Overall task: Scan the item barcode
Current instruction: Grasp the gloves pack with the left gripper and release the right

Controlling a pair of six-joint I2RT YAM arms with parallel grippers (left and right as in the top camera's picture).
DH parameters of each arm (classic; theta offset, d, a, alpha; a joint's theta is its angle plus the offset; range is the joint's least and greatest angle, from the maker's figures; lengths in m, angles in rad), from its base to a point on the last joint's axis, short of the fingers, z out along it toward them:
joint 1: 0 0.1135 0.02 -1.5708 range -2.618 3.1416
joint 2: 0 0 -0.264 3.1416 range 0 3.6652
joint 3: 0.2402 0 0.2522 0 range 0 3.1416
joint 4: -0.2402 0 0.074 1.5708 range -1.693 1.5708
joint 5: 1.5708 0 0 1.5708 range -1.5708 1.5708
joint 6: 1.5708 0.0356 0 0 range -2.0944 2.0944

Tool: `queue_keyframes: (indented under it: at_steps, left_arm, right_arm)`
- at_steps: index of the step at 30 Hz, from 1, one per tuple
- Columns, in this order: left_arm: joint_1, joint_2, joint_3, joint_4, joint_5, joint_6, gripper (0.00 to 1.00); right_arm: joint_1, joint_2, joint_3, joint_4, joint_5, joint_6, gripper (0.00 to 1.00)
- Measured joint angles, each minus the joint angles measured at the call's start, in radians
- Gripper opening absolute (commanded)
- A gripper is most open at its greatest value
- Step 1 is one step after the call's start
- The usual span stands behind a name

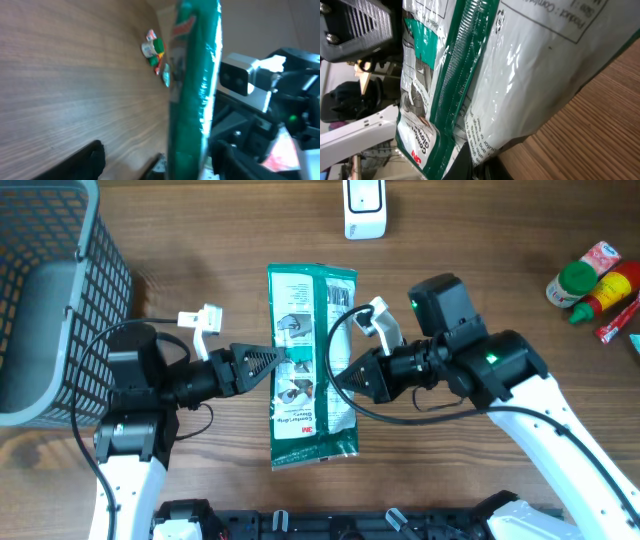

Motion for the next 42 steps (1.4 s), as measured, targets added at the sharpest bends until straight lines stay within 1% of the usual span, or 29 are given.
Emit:
queue_keyframes:
  at_steps: [4, 9, 10, 11, 12, 14, 19, 21, 22, 23, 24, 25, 26, 30, 32, 34, 35, 36, 38, 40, 42]
  left_arm:
    - [-0.032, 0.012, 0.000, 0.015, 0.037, -0.006, 0.58]
    - [-0.099, 0.012, 0.000, 0.075, 0.028, -0.006, 0.58]
    - [-0.104, 0.012, 0.000, 0.076, 0.018, -0.005, 0.55]
    - [-0.105, 0.012, 0.000, 0.077, 0.010, -0.005, 0.46]
    - [-0.105, 0.012, 0.000, 0.076, 0.006, -0.005, 0.28]
    - [-0.105, 0.020, 0.000, 0.078, -0.005, -0.011, 0.26]
    - [-0.105, 0.085, 0.000, 0.079, -0.009, -0.009, 0.26]
    - [-0.105, 0.119, 0.000, 0.101, -0.008, -0.009, 0.11]
    - [-0.105, 0.131, 0.000, 0.115, -0.007, -0.012, 0.04]
    - [-0.105, 0.138, -0.001, 0.132, -0.005, -0.014, 0.04]
    - [-0.105, 0.146, -0.001, 0.157, 0.002, -0.007, 0.04]
    - [-0.106, 0.146, -0.002, 0.175, 0.008, -0.012, 0.04]
    - [-0.106, 0.146, -0.002, 0.185, 0.011, -0.014, 0.04]
    - [-0.105, 0.146, -0.002, 0.208, 0.006, -0.045, 0.04]
    - [-0.103, 0.146, -0.002, 0.217, -0.016, -0.089, 0.04]
    - [-0.096, 0.146, -0.004, 0.277, -0.036, -0.143, 0.04]
    - [-0.090, 0.146, -0.005, 0.315, -0.042, -0.169, 0.04]
    - [-0.087, 0.146, -0.006, 0.374, -0.050, -0.213, 0.04]
    - [-0.085, 0.146, -0.007, 0.443, -0.072, -0.294, 0.04]
    - [-0.085, 0.146, -0.006, 0.489, -0.112, -0.376, 0.04]
    - [-0.085, 0.146, -0.007, 0.506, -0.169, -0.470, 0.04]
  right_arm:
    - [0.000, 0.050, -0.007, 0.038, 0.000, 0.000, 0.04]
    - [0.000, 0.062, -0.007, 0.019, 0.000, -0.010, 0.04]
    - [0.000, 0.062, -0.007, 0.003, 0.000, -0.021, 0.04]
    - [0.000, 0.062, -0.007, -0.014, 0.000, -0.030, 0.04]
    - [0.000, 0.062, -0.007, -0.023, 0.000, -0.045, 0.05]
    - [0.000, 0.062, -0.008, -0.030, 0.000, -0.060, 0.04]
    - [0.000, 0.062, -0.008, -0.031, 0.000, -0.075, 0.04]
    - [0.000, 0.062, -0.009, -0.032, 0.000, -0.075, 0.04]
    - [0.000, 0.062, -0.009, -0.033, 0.000, -0.075, 0.08]
    - [0.000, 0.062, -0.009, -0.034, 0.000, -0.075, 0.19]
    - [0.000, 0.062, -0.009, -0.034, 0.000, -0.075, 0.50]
    - [-0.001, 0.062, -0.009, -0.034, 0.001, -0.079, 0.92]
    - [-0.001, 0.062, -0.009, -0.036, 0.000, -0.079, 1.00]
    - [-0.001, 0.062, -0.009, -0.037, 0.002, -0.069, 1.00]
    - [-0.010, 0.062, -0.009, -0.039, 0.003, -0.029, 1.00]
    - [-0.032, 0.062, -0.009, -0.053, 0.004, 0.018, 1.00]
    - [-0.045, 0.060, -0.009, -0.056, 0.005, 0.047, 1.00]
    - [-0.072, 0.050, -0.010, -0.062, 0.013, 0.124, 1.00]
    - [-0.126, 0.012, -0.011, -0.067, 0.031, 0.230, 1.00]
    - [-0.154, -0.049, -0.012, -0.067, 0.100, 0.297, 1.00]
    - [-0.137, -0.185, -0.012, -0.068, 0.277, 0.320, 1.00]
